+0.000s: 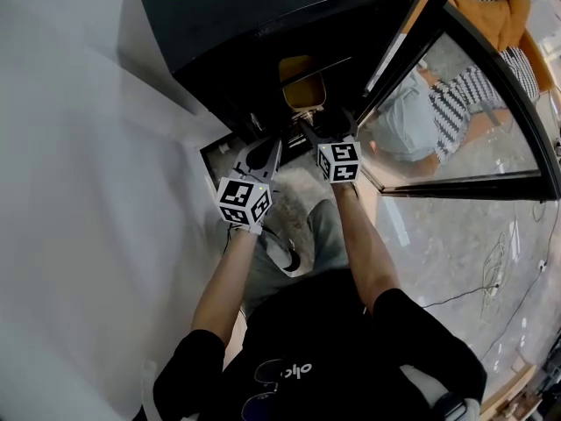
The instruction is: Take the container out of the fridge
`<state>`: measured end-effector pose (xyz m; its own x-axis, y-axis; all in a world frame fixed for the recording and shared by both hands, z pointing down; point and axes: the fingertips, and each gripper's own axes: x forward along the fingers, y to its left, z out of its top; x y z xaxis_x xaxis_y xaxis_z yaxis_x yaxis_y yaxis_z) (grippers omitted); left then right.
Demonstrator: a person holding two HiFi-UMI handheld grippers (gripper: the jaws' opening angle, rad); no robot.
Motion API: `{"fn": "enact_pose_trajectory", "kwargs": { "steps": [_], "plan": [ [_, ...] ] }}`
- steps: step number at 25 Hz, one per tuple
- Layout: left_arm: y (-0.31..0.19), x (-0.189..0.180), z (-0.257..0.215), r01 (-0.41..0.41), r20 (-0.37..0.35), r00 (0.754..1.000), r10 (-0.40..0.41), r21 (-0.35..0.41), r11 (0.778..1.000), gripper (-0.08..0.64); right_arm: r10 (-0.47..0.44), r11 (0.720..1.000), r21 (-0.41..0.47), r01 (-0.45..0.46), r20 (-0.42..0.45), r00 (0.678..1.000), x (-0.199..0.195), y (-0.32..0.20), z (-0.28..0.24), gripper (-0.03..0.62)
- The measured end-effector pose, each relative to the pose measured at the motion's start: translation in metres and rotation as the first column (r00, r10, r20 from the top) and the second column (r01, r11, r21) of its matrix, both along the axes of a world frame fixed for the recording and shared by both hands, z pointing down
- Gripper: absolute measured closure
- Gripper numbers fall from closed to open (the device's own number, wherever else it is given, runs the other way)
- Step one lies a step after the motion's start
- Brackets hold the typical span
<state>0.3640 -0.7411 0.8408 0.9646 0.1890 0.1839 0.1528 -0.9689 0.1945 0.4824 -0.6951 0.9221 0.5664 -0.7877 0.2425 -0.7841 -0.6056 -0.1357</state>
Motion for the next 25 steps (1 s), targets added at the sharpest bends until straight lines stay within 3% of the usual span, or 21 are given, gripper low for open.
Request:
{"fn": "enact_pose_trajectory", "kwargs": {
  "steps": [2, 5, 18, 25],
  "plan": [
    [-0.003, -0.001, 0.004, -0.005, -0.003, 1.000, 0.005, 0.001, 1.000, 0.557, 0.011, 1.000, 0.002, -0.011, -0.009, 1.000, 0.005, -0.008, 0.009, 0.097],
    [-0.008, -0.003, 0.014, -0.002, -0.006, 1.000, 0.002, 0.005, 1.000, 0.557, 0.008, 1.000, -0.011, -0.008, -0.033, 0.999, 0.009, -0.022, 0.023, 0.074],
    [-0.022, 0.003, 0.050, -0.001, 0.006, 1.000, 0.001, 0.038, 0.999, 0.557, 0.083, 0.996, -0.028, -0.086, -0.097, 0.992, 0.038, -0.060, 0.047, 0.060],
    [-0.016, 0.013, 0.058, -0.023, 0.026, 0.999, 0.022, 0.056, 0.998, 0.557, 0.063, 0.995, -0.069, -0.071, -0.113, 0.992, 0.042, -0.062, 0.047, 0.073]
  ]
}}
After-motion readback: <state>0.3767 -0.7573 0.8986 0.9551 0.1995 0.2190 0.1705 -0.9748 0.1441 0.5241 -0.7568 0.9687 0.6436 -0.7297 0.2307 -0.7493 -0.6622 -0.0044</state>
